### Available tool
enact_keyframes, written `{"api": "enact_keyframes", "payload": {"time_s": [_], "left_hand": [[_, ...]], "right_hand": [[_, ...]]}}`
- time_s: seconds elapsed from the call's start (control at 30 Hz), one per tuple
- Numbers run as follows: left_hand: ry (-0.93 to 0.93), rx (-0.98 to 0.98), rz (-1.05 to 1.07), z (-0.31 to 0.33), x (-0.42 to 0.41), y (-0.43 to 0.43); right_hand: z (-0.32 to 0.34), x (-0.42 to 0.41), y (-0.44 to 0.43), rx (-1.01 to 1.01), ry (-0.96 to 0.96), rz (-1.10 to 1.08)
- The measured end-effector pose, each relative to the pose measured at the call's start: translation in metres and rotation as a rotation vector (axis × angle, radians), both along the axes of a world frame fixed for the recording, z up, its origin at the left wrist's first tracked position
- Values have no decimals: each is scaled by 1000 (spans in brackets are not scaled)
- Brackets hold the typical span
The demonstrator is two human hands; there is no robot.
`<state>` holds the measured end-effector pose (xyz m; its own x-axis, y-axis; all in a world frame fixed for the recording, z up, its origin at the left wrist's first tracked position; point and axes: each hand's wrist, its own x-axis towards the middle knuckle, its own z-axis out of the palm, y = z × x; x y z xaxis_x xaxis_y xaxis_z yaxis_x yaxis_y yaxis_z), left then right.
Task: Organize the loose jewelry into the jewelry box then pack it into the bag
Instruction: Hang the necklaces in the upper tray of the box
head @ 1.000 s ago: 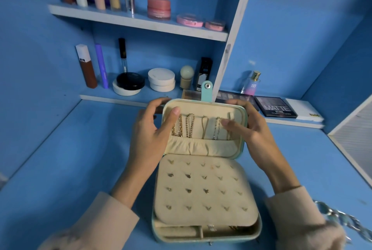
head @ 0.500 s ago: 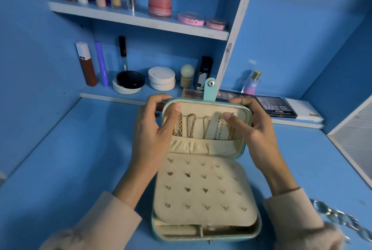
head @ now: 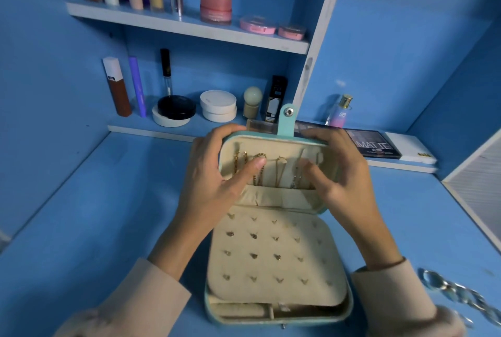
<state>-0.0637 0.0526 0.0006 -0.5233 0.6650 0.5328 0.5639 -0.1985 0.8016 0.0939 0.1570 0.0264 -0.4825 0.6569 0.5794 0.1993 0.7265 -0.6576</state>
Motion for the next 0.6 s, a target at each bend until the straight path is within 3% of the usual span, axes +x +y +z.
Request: {"api": "enact_keyframes", "payload": {"time_s": [0.17, 0.6], "left_hand": [[-51, 56, 36, 0, 3, 2], [-208, 41, 45, 9, 9, 11]], "right_hand": [[0, 0, -2, 161, -147, -53], [-3, -13, 1, 169, -76, -128]]}}
